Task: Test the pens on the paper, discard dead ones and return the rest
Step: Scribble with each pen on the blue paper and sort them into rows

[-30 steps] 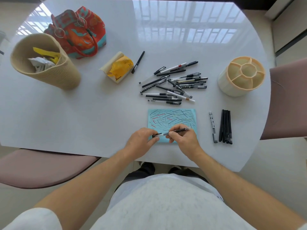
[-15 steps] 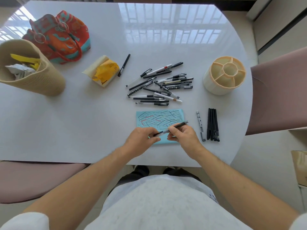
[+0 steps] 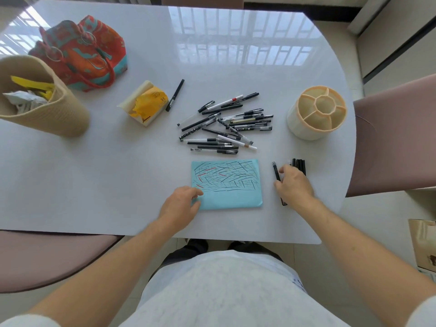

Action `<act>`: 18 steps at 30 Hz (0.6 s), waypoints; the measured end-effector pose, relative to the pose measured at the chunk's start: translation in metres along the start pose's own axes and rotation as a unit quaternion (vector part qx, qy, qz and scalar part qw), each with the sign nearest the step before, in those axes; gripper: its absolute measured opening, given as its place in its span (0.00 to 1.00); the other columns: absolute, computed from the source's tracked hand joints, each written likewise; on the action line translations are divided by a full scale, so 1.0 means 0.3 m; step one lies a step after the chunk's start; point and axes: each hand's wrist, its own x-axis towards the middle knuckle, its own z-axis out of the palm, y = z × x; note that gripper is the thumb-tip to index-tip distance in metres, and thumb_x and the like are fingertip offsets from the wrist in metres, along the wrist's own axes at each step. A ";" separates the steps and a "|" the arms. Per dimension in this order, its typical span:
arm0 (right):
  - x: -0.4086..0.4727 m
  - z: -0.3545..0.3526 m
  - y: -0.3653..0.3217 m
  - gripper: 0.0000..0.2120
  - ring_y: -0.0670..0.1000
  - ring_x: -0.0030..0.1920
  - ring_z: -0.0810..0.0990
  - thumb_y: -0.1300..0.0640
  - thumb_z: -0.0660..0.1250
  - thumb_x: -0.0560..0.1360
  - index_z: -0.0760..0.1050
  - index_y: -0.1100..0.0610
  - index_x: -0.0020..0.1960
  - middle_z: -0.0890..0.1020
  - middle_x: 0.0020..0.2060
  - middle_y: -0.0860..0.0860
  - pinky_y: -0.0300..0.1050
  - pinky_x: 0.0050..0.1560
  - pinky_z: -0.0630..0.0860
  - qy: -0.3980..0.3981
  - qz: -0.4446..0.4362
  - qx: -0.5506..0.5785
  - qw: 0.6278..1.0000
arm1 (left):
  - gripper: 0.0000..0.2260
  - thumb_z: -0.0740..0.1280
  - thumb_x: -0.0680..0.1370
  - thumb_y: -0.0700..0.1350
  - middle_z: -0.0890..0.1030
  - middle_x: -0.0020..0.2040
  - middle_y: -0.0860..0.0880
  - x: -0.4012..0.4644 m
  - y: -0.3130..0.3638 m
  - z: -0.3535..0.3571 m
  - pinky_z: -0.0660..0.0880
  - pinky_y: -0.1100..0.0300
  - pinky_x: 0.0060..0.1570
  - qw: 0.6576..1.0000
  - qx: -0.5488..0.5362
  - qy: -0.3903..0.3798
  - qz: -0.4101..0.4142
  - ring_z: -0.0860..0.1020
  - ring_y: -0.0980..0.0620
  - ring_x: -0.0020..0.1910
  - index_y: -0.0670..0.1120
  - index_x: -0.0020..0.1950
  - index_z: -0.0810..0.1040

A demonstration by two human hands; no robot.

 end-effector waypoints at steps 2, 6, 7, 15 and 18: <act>0.018 -0.010 -0.038 0.11 0.59 0.53 0.79 0.57 0.67 0.76 0.76 0.57 0.58 0.79 0.55 0.55 0.50 0.50 0.75 0.023 -0.026 0.003 0.999 | 0.12 0.67 0.78 0.45 0.78 0.53 0.53 -0.001 -0.006 0.006 0.76 0.53 0.54 1.000 -0.001 -0.008 -0.011 0.75 0.53 0.55 0.51 0.61 0.80; 0.076 -0.022 -0.189 0.08 0.56 0.50 0.80 0.57 0.66 0.79 0.78 0.56 0.58 0.80 0.52 0.53 0.53 0.51 0.78 0.056 -0.140 0.035 0.988 | 0.12 0.67 0.78 0.46 0.75 0.53 0.54 0.000 -0.014 0.010 0.76 0.54 0.52 0.999 0.003 -0.020 -0.027 0.74 0.53 0.55 0.53 0.61 0.80; 0.095 -0.024 -0.232 0.08 0.55 0.49 0.80 0.57 0.66 0.80 0.79 0.56 0.58 0.80 0.52 0.53 0.53 0.50 0.78 0.059 -0.160 0.043 0.984 | 0.12 0.67 0.78 0.46 0.75 0.54 0.54 -0.001 -0.016 0.009 0.76 0.53 0.52 0.999 0.003 -0.024 -0.029 0.74 0.53 0.56 0.53 0.61 0.80; 0.271 -0.010 -0.430 0.11 0.57 0.51 0.80 0.62 0.63 0.80 0.77 0.55 0.61 0.81 0.55 0.53 0.49 0.48 0.77 0.070 -0.164 0.002 0.984 | 0.13 0.66 0.79 0.48 0.74 0.58 0.52 -0.011 -0.029 -0.013 0.76 0.51 0.56 0.998 0.009 -0.045 -0.043 0.73 0.52 0.59 0.54 0.63 0.78; 0.304 -0.008 -0.435 0.13 0.58 0.50 0.80 0.63 0.62 0.79 0.77 0.53 0.60 0.81 0.54 0.53 0.51 0.47 0.77 0.061 -0.153 -0.025 0.986 | 0.13 0.65 0.79 0.48 0.74 0.58 0.53 -0.017 -0.040 -0.023 0.76 0.51 0.57 0.998 0.007 -0.050 -0.039 0.74 0.52 0.59 0.54 0.63 0.78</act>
